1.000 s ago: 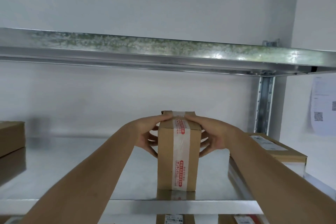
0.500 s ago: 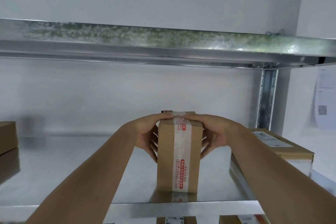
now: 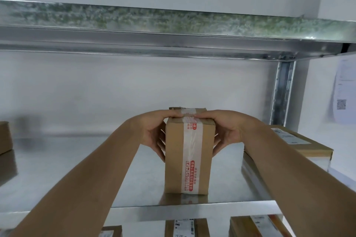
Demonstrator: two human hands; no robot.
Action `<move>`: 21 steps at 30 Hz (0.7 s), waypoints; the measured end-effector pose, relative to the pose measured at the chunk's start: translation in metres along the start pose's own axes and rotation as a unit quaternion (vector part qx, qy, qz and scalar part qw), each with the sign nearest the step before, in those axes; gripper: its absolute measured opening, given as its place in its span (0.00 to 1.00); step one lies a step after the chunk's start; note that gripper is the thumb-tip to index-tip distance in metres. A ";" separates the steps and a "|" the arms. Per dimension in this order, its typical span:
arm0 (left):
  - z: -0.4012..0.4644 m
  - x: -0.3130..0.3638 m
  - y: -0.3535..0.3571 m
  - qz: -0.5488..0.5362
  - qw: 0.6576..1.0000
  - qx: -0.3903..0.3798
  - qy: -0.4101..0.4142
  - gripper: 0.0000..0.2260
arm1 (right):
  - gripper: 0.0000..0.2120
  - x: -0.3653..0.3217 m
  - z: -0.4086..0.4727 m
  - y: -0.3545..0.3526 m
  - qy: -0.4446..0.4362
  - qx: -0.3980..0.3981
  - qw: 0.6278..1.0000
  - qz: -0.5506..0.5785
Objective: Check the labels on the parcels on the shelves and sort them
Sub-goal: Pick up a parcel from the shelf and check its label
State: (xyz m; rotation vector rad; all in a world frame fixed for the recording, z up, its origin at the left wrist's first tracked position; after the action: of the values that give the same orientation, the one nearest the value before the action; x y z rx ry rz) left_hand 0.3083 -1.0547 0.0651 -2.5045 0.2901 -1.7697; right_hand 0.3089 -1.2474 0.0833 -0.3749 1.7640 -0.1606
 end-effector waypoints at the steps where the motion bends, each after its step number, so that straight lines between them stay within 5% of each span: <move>1: 0.000 0.000 0.000 0.000 1.000 0.000 -0.001 0.44 | 0.27 0.000 0.000 0.000 0.000 0.001 1.000 0.000; 14: -0.008 -0.005 0.003 -0.028 0.999 0.023 0.015 0.51 | 0.28 0.002 -0.008 0.001 -0.008 0.026 1.000 0.010; 21: -0.013 -0.029 0.009 -0.145 0.972 0.146 0.110 0.33 | 0.33 0.030 -0.010 0.004 -0.032 0.109 0.987 0.111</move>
State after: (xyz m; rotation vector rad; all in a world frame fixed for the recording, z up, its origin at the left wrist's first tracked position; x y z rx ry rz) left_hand 0.2852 -1.0570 0.0414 -2.2361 -0.3255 -2.0223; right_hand 0.2927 -1.2544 0.0571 -0.0242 1.6907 -0.1777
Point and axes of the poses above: each hand's wrist, its own z-axis towards the middle knuckle, its own y-axis out of the palm, x = y × z, the point moved 7 cm from there along z, towards the middle knuckle, and after that the axes turned 11 degrees about x, right-handed, at the moved point
